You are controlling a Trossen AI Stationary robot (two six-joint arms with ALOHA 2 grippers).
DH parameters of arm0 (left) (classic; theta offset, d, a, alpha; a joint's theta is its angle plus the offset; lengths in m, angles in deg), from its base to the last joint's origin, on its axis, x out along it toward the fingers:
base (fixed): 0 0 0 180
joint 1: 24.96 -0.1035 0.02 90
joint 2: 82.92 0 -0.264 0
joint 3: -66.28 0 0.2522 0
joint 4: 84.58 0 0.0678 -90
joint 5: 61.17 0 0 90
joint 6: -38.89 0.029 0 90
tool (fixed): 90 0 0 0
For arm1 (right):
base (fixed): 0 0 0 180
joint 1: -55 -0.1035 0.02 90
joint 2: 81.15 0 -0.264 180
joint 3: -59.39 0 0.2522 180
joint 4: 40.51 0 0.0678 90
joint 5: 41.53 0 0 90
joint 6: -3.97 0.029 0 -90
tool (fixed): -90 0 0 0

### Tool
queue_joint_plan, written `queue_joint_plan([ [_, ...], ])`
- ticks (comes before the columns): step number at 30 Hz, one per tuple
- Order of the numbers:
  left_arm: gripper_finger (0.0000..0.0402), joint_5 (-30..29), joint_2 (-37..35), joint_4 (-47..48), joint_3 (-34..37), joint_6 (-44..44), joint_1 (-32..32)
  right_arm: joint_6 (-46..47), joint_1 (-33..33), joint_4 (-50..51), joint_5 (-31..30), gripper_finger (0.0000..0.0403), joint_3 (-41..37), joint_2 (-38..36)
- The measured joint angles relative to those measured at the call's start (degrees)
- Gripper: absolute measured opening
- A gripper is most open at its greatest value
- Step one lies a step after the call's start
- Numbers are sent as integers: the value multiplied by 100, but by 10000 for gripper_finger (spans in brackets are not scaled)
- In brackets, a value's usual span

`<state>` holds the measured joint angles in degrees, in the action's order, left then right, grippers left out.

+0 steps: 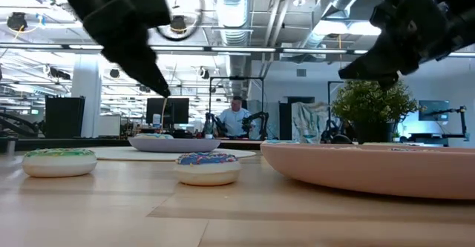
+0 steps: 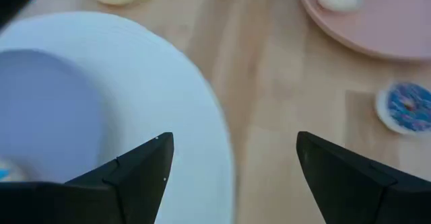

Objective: Pick & Place donuts
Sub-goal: Put the big light blue donut on the purple plate

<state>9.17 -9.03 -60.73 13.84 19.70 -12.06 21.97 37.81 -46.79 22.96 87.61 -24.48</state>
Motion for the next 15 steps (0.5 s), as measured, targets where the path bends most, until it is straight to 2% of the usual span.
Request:
queue_joint_plan([
  [3, 309, -655, -714, -1025, 941, -229, 36, 1, 143, -507, -19, 1, 0, 0],
  [7, 309, -1180, -1413, -1234, 1771, -202, 16, 4, 417, -1175, -21, 1, 7, 0],
  [11, 309, -1247, -1797, -1207, 2180, 20, -27, 188, 677, -1134, -16, 10, 276, 0],
  [15, 309, -1100, -1857, -1249, 2257, 1, -42, 134, 900, -728, -4, 46, 740, 262],
])
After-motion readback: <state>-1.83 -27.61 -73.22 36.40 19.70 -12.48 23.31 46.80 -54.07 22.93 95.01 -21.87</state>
